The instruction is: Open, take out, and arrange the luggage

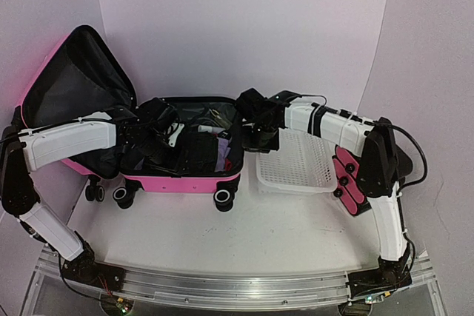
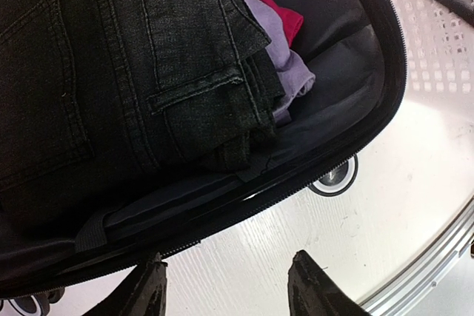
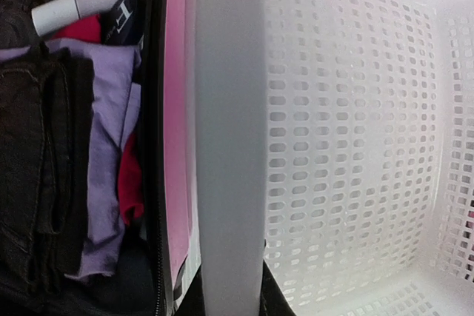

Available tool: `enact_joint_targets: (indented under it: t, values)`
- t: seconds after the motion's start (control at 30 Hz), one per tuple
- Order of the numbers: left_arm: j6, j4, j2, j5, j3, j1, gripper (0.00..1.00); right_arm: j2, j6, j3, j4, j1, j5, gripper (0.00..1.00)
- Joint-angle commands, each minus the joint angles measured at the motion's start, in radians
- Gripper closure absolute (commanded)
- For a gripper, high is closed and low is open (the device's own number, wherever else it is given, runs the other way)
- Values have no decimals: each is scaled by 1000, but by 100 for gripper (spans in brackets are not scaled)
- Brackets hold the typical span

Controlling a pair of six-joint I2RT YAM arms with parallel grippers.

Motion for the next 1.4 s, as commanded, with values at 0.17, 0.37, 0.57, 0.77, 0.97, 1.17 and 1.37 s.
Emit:
enact_joint_targets:
  t: [0.17, 0.37, 0.57, 0.77, 0.97, 1.17, 1.37]
  values:
    - [8, 2, -120, 73, 37, 74, 27, -118, 66, -228, 150, 9, -16, 100]
    - [54, -11, -131, 82, 61, 211, 12, -132, 44, -223, 177, 9, -85, 56]
    - [129, -12, 4, 250, 163, 392, 6, -228, -181, -242, 180, 9, -248, 11]
    - [161, -12, 206, 380, 273, 517, 0, -394, -270, -414, 192, 9, -271, 2]
    - [197, -60, 380, 331, 387, 530, 9, -512, -295, -532, 213, 10, -265, 2]
    - [234, -76, 476, 240, 415, 529, 9, -549, -315, -567, 222, 9, -264, 2]
    - [259, -87, 518, 211, 421, 530, 6, -557, -329, -583, 226, 11, -258, 2]
